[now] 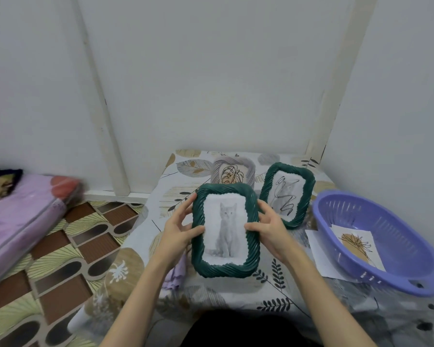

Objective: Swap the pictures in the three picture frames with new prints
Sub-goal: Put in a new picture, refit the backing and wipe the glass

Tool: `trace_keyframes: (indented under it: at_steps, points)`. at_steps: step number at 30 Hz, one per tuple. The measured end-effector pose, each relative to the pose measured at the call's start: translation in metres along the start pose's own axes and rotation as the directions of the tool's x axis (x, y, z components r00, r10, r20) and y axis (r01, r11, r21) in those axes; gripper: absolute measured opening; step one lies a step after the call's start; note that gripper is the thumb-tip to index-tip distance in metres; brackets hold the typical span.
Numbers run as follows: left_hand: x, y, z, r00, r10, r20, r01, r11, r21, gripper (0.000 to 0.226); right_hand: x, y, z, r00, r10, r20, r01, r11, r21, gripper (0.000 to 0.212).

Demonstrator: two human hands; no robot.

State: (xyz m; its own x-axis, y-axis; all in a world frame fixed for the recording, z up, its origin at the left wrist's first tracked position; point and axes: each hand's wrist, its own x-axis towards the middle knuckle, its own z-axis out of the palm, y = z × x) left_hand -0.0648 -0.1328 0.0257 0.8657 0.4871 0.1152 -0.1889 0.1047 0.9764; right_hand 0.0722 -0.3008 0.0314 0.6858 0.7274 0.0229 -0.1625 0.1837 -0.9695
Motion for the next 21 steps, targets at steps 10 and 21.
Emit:
trace_keyframes:
  at_steps: [10, 21]
  points:
    - [0.044, 0.005, -0.074, 0.988, 0.093, -0.123, -0.098, 0.995, -0.036, 0.074, 0.086, 0.003, 0.059, 0.976, -0.141, 0.168, 0.161, 0.98, -0.116, 0.09]
    - [0.118, -0.004, -0.126, 0.946, 0.192, -0.26, -0.184, 0.981, 0.055, 0.072, 0.211, 0.033, 0.092, 0.976, -0.124, 0.177, 0.138, 0.988, -0.071, 0.096]
